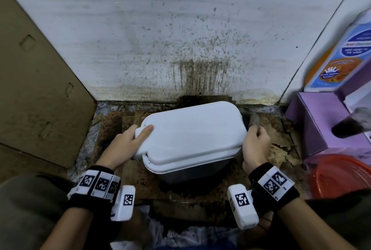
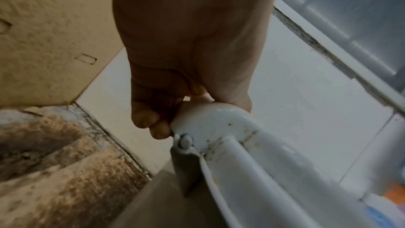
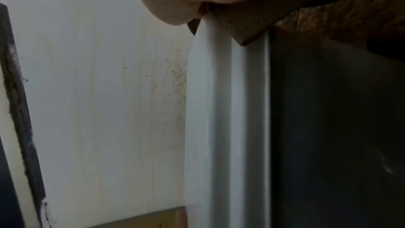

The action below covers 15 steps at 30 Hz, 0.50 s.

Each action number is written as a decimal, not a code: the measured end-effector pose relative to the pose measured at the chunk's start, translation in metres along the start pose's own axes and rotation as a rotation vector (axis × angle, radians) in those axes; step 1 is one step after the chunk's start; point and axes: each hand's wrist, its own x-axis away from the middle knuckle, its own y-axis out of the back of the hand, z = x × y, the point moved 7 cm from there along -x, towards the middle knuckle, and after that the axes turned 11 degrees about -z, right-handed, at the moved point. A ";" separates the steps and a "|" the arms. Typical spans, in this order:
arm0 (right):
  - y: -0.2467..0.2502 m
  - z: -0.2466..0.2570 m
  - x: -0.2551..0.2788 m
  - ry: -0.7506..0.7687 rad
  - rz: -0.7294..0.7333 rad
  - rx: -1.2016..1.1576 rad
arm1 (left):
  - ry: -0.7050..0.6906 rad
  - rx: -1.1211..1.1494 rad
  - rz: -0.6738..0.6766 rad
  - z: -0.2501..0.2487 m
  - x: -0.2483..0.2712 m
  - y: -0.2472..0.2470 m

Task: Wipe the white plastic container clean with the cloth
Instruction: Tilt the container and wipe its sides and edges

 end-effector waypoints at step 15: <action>-0.030 0.019 -0.009 0.102 0.334 0.196 | 0.162 -0.135 -0.109 0.020 0.005 -0.005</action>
